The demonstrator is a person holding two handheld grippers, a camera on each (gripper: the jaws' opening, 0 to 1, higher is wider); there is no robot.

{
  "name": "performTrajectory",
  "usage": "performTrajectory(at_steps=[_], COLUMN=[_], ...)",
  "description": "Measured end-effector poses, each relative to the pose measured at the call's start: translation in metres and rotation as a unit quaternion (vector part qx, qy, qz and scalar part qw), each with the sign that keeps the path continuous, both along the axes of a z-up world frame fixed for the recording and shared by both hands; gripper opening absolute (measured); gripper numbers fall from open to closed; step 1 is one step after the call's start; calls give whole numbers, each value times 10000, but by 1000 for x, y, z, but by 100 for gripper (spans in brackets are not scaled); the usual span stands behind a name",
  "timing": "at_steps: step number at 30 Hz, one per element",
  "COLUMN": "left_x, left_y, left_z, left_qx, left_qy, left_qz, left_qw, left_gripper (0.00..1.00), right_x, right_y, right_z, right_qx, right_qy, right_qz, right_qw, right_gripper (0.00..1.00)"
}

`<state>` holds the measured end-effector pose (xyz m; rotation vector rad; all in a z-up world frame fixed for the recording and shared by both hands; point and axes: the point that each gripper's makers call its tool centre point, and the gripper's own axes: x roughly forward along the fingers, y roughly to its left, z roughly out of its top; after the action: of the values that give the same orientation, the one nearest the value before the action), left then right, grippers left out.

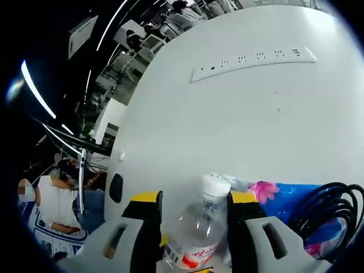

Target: Arrange the tabletop items into an orderly group along one side of the table until the central work area is clear of visible clutter.

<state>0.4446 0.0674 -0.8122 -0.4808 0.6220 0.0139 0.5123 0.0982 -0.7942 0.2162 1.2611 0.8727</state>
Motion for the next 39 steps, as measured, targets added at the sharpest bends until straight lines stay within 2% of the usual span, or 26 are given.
performTrajectory(at_steps=[6, 10, 16, 18, 19, 20, 21, 22, 27, 28, 33, 35, 38, 39], left_x=[-1, -2, -3, -4, -4, -5, -6, -6, -8, -8, -11, -13, -15, -16], left_y=[-1, -3, -3, -3, -2, -2, -2, -2, -4, -5, -8, -8, -9, -9], left_z=[-1, -1, -1, -1, -1, -1, 0, 0, 2, 3, 6, 8, 10, 11], left_qx=[-75, -130, -271, -264, -268, -297, -298, -318, -250, -221, -144, -86, -40, -15], left_qy=[-64, -93, -110, -109, -103, -104, -123, -120, -172, -212, -291, -312, -411, -441], left_qz=[-31, -48, -85, -123, -137, -167, -183, -207, -474, -517, -846, -971, -1213, -1296], left_qw=[9999, 9999, 9995, 9995, 9995, 9994, 9993, 9992, 9984, 9982, 9959, 9947, 9917, 9906], left_gripper=[40, 40, 40, 39, 39, 39, 39, 39, 39, 39, 38, 38, 37, 37], right_x=[7, 10, 8, 6, 6, 3, 3, 1, -5, -5, -14, -19, -28, -33], right_y=[-8, -8, -3, 1, 5, 4, 8, 6, 3, 5, 3, 3, 2, 3], right_z=[-8, -10, -4, 0, 4, 5, 11, 11, 24, 31, 50, 59, 73, 79], right_qx=[-27, 118, 509, 705, 885, 843, 1075, 1029, 1287, 1427, 1624, 1793, 2079, 2243], right_qy=[-120, -5, -28, -107, -248, -265, -444, -438, -671, -921, -1403, -1619, -1946, -2029], right_qz=[-113, -383, -401, -342, -220, -222, -80, -111, -33, 154, 499, 649, 913, 1040], right_qw=[9999, 9992, 9979, 9969, 9955, 9958, 9932, 9937, 9894, 9853, 9754, 9682, 9542, 9475], right_gripper=[25, 23, 20, 19, 19, 19, 19, 19, 18, 18, 18, 18, 19, 19])
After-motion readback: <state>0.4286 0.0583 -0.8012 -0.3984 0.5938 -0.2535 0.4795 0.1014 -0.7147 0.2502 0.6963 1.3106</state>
